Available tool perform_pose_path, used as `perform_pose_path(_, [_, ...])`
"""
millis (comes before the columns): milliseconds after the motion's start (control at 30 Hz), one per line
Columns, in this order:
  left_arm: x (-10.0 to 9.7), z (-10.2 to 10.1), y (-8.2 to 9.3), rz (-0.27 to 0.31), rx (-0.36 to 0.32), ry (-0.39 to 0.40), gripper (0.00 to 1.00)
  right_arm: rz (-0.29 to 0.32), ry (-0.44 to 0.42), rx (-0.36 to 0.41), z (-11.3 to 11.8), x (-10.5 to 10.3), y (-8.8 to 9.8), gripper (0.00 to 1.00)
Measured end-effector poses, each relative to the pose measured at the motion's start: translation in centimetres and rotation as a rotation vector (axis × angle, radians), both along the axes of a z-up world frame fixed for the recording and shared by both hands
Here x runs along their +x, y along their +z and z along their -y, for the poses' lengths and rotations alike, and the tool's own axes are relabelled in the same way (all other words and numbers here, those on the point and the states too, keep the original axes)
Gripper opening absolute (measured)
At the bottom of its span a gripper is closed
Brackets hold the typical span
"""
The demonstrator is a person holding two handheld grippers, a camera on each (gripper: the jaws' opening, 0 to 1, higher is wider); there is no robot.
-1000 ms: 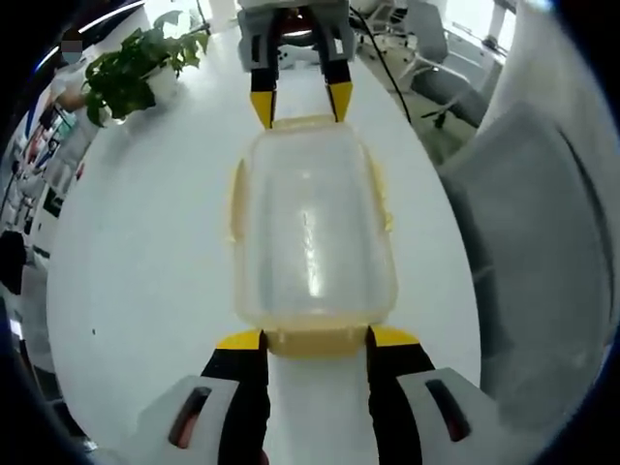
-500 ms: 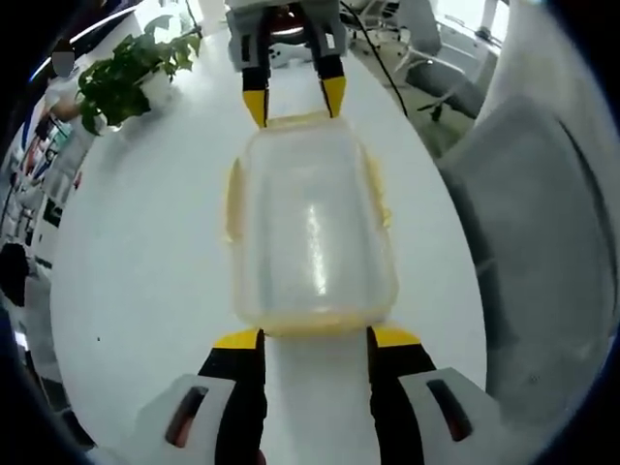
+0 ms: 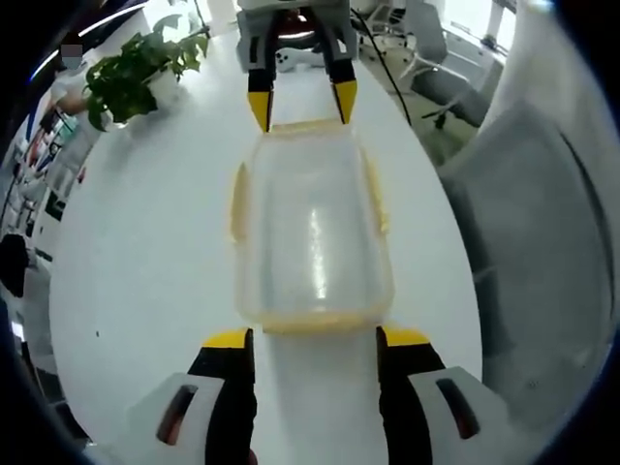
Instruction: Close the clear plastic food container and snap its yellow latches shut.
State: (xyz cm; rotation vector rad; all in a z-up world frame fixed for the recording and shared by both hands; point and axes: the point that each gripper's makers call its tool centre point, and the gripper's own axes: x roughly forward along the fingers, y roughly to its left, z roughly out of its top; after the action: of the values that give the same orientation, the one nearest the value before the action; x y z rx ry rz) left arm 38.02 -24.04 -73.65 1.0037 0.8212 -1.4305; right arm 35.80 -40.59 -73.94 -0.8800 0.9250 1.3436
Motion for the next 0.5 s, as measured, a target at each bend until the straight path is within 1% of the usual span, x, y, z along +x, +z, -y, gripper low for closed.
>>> perform_pose_path(67, [0.0, -0.1, 0.1, 0.003, -0.001, 0.002, 0.49, -0.008, -0.005, -0.001, 0.1, -0.1, 0.2, 0.42])
perform_pose_path(133, [-0.1, 0.0, 0.5, -0.002, -0.009, 0.012, 0.49, 0.005, -0.002, -0.011, 0.2, 0.1, 0.3, 0.43])
perform_pose_path(233, [0.0, 0.0, 1.0, -0.004, -0.019, 0.026, 0.49, 0.008, -0.014, -0.011, 0.2, 0.2, 0.8, 0.43])
perform_pose_path(433, [0.4, 0.3, 2.0, -0.034, -0.067, 0.101, 0.5, 0.013, -0.045, 0.011, -0.3, 0.2, 1.9, 0.44])
perform_pose_path(500, [0.4, 0.3, 2.1, -0.039, -0.074, 0.112, 0.49, 0.008, -0.044, 0.015, -0.4, 0.0, 2.1, 0.44])
